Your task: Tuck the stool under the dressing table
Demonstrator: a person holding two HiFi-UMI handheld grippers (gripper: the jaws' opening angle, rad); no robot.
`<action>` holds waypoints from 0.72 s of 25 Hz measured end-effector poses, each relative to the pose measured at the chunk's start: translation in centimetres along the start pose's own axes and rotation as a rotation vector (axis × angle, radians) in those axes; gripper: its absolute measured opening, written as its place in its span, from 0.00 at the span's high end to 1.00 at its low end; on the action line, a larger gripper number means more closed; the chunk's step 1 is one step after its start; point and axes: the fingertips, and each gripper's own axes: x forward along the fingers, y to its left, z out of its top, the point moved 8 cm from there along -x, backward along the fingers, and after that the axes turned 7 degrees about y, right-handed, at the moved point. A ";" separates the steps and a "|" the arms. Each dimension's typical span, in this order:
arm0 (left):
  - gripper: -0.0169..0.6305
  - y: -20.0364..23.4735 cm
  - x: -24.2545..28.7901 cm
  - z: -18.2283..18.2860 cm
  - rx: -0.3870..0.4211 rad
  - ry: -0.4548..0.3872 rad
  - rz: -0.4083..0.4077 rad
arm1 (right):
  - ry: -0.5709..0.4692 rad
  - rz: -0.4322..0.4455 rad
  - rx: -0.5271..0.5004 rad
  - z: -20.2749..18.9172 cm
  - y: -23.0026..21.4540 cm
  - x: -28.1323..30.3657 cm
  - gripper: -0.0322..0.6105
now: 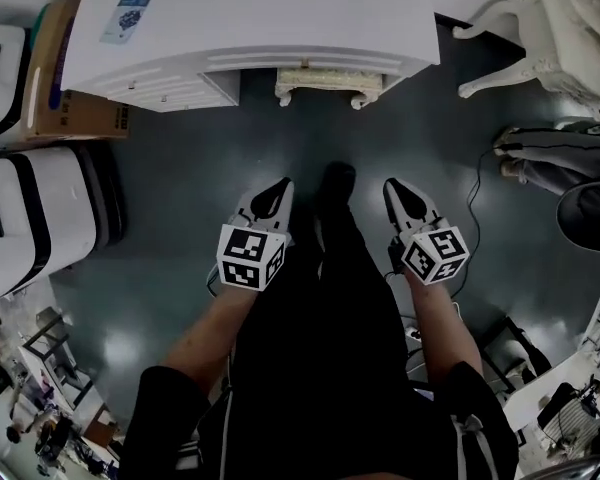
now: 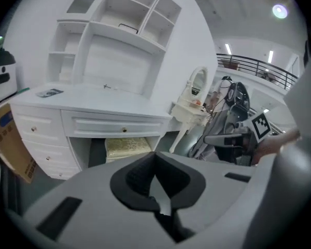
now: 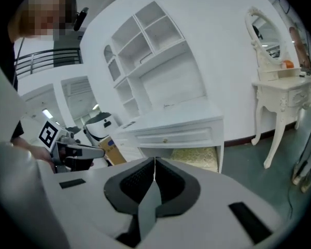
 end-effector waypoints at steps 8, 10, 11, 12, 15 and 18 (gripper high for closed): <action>0.96 -8.3 -9.0 3.5 0.175 -0.112 -0.089 | -0.140 0.078 -0.122 6.4 8.5 -8.4 0.91; 0.96 -9.7 -11.0 4.3 0.184 -0.149 -0.079 | -0.186 0.137 -0.138 7.7 10.3 -10.3 0.91; 0.96 -10.3 -11.8 4.8 0.180 -0.168 -0.072 | -0.210 0.170 -0.152 8.3 11.2 -11.3 0.92; 0.96 -10.8 -12.7 5.2 0.170 -0.183 -0.065 | -0.230 0.197 -0.169 9.0 12.0 -12.3 0.92; 0.96 -12.1 -15.5 5.9 0.141 -0.214 -0.036 | -0.264 0.234 -0.233 10.2 14.1 -15.4 0.92; 0.96 -13.5 -18.3 6.3 0.147 -0.243 0.024 | -0.277 0.249 -0.304 10.0 15.2 -18.3 0.92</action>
